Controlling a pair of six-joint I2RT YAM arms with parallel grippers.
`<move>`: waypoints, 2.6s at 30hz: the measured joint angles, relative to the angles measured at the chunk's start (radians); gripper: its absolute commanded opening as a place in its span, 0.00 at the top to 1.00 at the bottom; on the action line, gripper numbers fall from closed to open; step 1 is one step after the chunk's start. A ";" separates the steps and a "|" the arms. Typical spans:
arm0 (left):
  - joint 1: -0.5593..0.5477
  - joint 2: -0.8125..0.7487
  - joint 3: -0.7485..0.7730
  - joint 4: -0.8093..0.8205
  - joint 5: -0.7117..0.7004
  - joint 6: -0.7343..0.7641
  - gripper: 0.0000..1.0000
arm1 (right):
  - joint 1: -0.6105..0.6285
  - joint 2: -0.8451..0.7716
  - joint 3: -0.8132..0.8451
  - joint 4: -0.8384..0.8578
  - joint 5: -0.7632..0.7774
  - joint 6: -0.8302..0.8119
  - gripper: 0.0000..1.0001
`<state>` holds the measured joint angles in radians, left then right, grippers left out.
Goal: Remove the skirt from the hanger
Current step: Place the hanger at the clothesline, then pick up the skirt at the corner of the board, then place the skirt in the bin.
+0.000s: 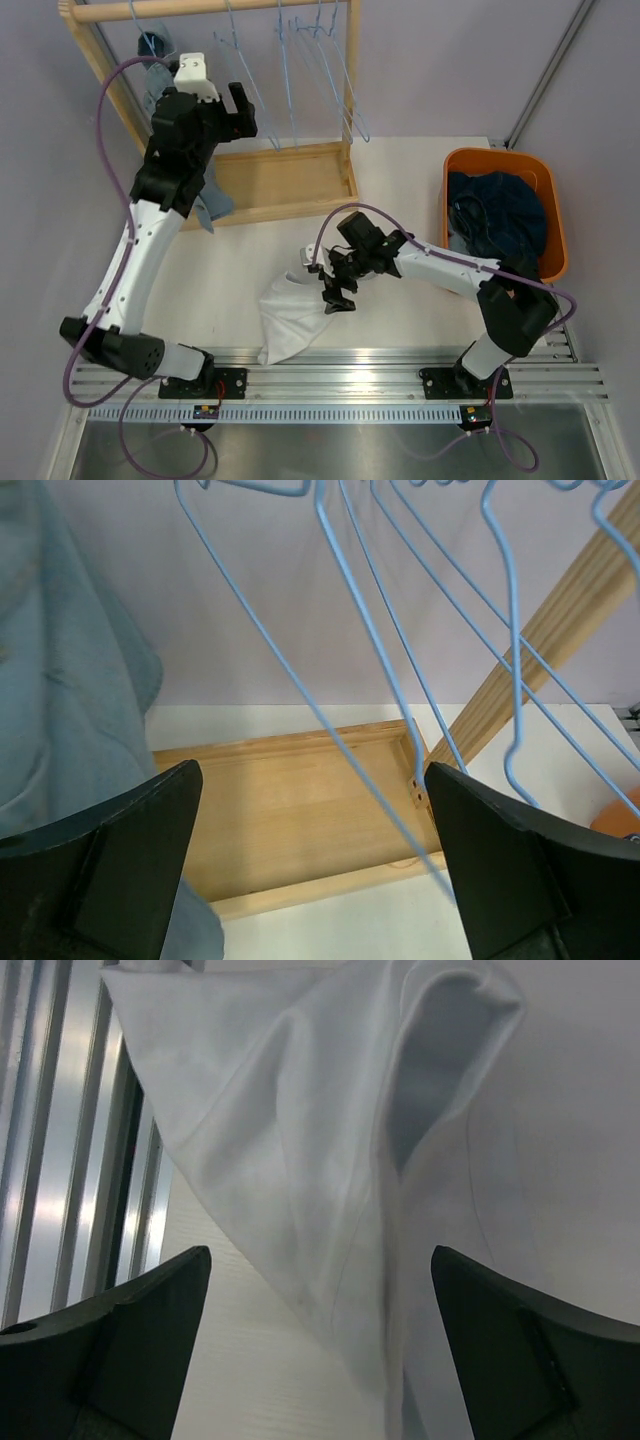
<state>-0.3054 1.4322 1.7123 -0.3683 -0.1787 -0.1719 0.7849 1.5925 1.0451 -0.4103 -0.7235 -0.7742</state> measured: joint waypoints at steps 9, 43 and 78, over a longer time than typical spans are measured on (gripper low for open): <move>0.005 -0.394 -0.294 -0.016 0.005 0.021 0.01 | 0.081 0.175 0.100 0.146 0.294 0.090 0.01; 0.006 -0.737 -0.760 -0.174 -0.012 -0.055 0.01 | -0.368 -0.227 0.264 -0.435 0.011 -0.164 1.00; 0.006 -0.744 -0.772 -0.160 -0.019 -0.058 0.01 | -1.345 -0.247 0.796 -0.150 -0.291 0.500 1.00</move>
<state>-0.2996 0.6880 0.9398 -0.5285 -0.1974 -0.2295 -0.5606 1.3453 1.8412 -0.5606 -1.0149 -0.2737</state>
